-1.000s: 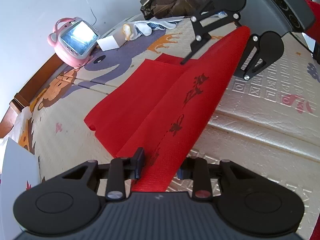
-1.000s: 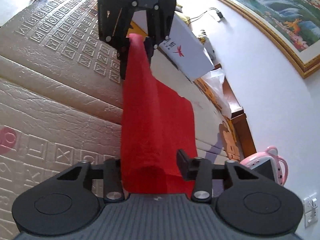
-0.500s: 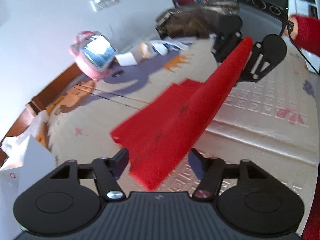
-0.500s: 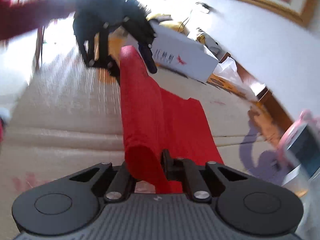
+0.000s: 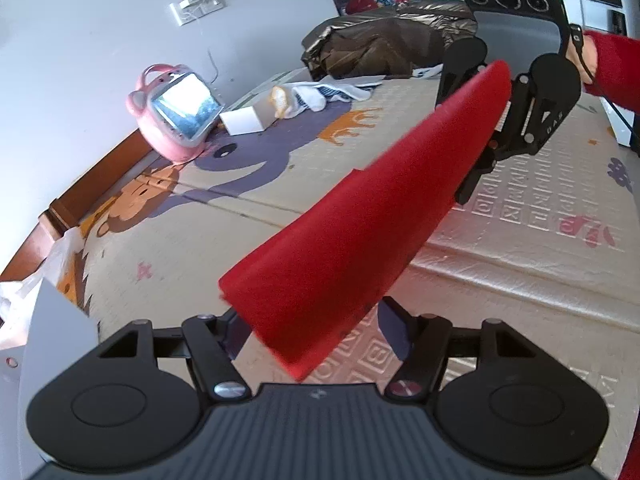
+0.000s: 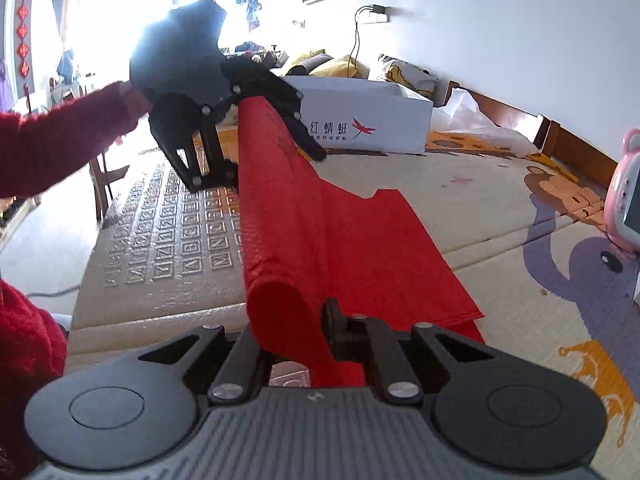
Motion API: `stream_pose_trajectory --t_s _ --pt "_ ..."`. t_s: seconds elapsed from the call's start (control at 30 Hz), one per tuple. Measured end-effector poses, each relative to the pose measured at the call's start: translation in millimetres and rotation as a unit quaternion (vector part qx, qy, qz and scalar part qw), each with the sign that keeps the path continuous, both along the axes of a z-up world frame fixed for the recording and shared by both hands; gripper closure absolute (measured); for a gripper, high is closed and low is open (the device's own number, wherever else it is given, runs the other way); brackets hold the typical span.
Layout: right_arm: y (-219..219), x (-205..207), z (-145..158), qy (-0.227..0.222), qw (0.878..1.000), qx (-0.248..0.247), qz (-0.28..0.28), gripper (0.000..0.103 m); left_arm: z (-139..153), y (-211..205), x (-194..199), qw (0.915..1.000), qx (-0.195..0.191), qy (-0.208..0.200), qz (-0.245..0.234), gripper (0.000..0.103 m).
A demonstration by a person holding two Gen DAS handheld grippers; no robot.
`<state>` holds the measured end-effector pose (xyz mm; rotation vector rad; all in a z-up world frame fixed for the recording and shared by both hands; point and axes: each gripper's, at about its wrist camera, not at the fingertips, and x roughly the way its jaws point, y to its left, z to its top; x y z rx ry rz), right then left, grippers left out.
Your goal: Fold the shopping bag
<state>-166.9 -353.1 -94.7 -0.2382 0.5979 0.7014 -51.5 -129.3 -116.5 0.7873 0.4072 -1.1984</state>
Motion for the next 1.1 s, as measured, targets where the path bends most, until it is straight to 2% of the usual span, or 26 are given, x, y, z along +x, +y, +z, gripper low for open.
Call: stream_pose_trajectory --t_s 0.2,0.33,0.43,0.53,0.63,0.67,0.7,0.8,0.9,1.0,1.1 --pt "-9.6 5.4 -0.9 0.022 0.999 0.033 -0.016 0.092 -2.4 -10.5 9.5 0.9989 0.010 0.047 -0.003 0.036" --pt "-20.5 9.0 -1.5 0.039 0.996 0.072 -0.039 0.092 -0.2 -12.9 18.2 0.9970 0.014 0.076 0.000 0.036" --pt "-26.5 12.4 -2.6 0.058 0.991 0.105 -0.053 0.092 -1.3 -17.6 27.3 0.9944 0.034 0.100 0.006 0.036" --pt "-35.9 19.0 -8.4 0.091 0.981 0.154 -0.078 0.092 -4.4 -25.5 33.9 0.9918 0.056 0.113 0.013 0.036" --pt "-49.8 28.2 -17.8 0.131 0.960 0.214 -0.121 0.091 -8.7 -34.7 40.0 0.9893 0.082 0.118 0.023 0.036" --pt "-52.3 29.9 -19.5 0.138 0.956 0.223 -0.129 0.091 -10.3 -38.6 42.1 0.9889 0.092 0.114 0.027 0.036" --pt "-58.5 33.0 -23.7 0.151 0.946 0.244 -0.149 0.091 -11.1 -41.0 43.5 0.9886 0.098 0.110 0.030 0.034" --pt "-67.8 37.1 -32.3 0.178 0.926 0.278 -0.183 0.091 -9.5 -45.2 45.7 0.9894 0.102 0.094 0.042 0.033" --pt "-77.6 40.1 -40.6 0.204 0.903 0.310 -0.219 0.091 -8.2 -47.4 42.8 0.9912 0.107 0.058 0.052 0.032" --pt "-79.0 41.5 -42.3 0.214 0.898 0.306 -0.230 0.089 -5.6 -44.1 29.1 0.9923 0.105 -0.018 0.063 0.031" --pt "-77.9 41.1 -41.6 0.221 0.902 0.295 -0.226 0.088 -0.5 -35.2 11.0 0.9878 0.098 -0.098 0.071 0.029"
